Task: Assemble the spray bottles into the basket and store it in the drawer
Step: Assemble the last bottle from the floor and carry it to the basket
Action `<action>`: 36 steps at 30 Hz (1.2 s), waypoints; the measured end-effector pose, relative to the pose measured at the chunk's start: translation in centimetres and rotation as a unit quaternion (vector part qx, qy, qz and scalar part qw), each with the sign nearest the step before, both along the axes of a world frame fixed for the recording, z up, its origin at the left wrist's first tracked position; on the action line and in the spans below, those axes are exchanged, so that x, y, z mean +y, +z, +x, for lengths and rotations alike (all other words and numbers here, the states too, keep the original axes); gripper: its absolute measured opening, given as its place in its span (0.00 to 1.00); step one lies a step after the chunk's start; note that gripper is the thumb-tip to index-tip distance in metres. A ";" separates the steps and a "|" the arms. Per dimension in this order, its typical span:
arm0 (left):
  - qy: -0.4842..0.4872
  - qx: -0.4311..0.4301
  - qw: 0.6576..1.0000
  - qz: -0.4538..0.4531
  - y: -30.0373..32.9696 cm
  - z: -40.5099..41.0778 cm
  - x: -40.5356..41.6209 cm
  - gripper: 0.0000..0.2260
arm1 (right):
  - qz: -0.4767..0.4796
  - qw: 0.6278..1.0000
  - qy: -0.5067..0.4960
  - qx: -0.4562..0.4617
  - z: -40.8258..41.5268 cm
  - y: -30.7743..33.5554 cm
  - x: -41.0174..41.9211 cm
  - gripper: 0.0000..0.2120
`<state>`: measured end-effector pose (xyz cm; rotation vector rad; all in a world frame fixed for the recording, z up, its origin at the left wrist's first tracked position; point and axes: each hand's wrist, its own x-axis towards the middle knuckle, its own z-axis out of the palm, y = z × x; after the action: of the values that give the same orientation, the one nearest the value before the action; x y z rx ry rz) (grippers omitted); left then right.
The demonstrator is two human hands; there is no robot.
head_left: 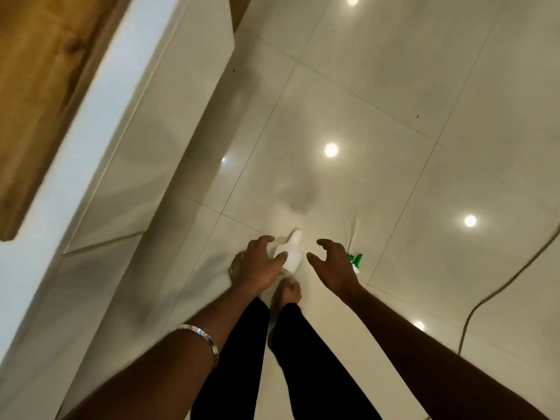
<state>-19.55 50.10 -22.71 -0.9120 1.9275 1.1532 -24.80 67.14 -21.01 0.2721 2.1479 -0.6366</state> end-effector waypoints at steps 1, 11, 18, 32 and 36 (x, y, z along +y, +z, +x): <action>0.001 -0.001 1.000 0.002 -1.3 -0.4 0.5 0.28 | 0.002 1.000 -0.009 0.005 -0.1 -1.6 0.5 0.25; -0.029 -0.026 0.999 -0.025 -14.6 -1.0 5.8 0.29 | 0.035 0.993 -0.112 0.029 0.8 -15.8 6.2 0.27; -0.091 -0.044 0.991 -0.090 -20.8 0.0 8.2 0.39 | 0.034 0.993 -0.112 0.013 3.3 -21.5 9.7 0.26; -0.006 -0.027 0.999 0.039 -22.2 2.1 12.0 0.50 | 0.073 0.987 -0.030 0.143 4.7 -22.6 16.8 0.18; -0.027 0.011 0.999 0.015 -22.6 1.0 10.1 0.37 | 0.120 0.944 0.236 0.195 3.1 -23.9 19.9 0.21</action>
<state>-18.52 60.16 -45.29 -0.8302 1.9358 1.1624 -21.69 87.03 -44.88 -0.2629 2.5485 -0.1551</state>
